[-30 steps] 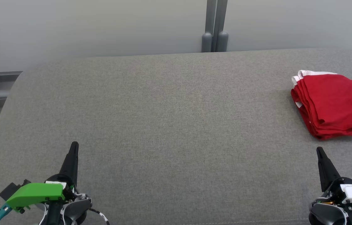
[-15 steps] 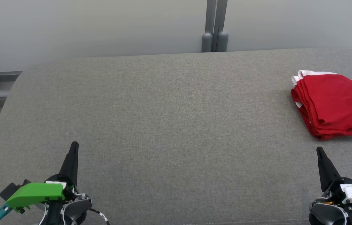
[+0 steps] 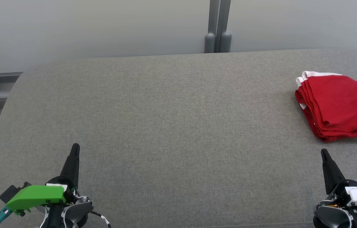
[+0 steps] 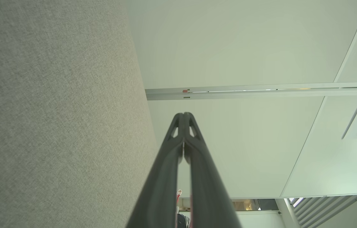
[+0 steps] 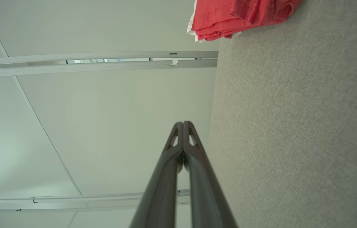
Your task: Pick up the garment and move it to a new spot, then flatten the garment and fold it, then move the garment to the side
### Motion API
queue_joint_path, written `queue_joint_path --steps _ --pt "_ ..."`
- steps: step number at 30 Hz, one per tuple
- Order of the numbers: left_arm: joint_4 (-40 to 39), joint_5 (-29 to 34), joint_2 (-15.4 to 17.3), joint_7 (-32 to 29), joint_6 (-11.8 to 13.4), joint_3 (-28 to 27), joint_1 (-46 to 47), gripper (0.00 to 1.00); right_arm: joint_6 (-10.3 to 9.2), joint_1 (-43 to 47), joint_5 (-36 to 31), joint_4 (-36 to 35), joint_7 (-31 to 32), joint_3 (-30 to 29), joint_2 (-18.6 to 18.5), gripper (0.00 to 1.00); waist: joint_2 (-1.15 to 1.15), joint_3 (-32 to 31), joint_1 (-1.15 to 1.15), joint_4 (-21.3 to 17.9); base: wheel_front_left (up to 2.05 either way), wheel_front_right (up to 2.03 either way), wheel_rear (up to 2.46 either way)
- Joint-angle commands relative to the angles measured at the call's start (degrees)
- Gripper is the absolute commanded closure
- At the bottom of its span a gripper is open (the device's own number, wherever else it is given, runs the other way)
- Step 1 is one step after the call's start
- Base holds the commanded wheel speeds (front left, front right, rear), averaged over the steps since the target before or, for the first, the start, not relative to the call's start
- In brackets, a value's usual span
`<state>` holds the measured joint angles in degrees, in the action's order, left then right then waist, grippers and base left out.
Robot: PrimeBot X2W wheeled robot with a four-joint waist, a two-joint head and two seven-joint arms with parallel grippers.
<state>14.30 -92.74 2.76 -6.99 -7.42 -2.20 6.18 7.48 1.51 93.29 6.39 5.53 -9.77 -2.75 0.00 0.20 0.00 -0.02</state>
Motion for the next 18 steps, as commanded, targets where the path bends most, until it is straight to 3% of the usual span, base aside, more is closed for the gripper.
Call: queue_joint_path --steps 1,18 --pt "-0.1 -0.3 0.0 -0.2 -0.3 -0.2 0.6 1.0 0.02 0.5 0.2 -0.3 0.1 -0.1 -0.2 1.0 0.0 0.0 0.0 0.0 0.0 0.0 0.0" --pt "-0.1 -0.3 0.0 -0.2 -0.3 -0.2 0.6 1.0 0.02 0.5 0.2 -0.3 0.1 -0.1 -0.2 1.0 0.0 0.0 0.0 0.0 0.0 0.0 0.0"
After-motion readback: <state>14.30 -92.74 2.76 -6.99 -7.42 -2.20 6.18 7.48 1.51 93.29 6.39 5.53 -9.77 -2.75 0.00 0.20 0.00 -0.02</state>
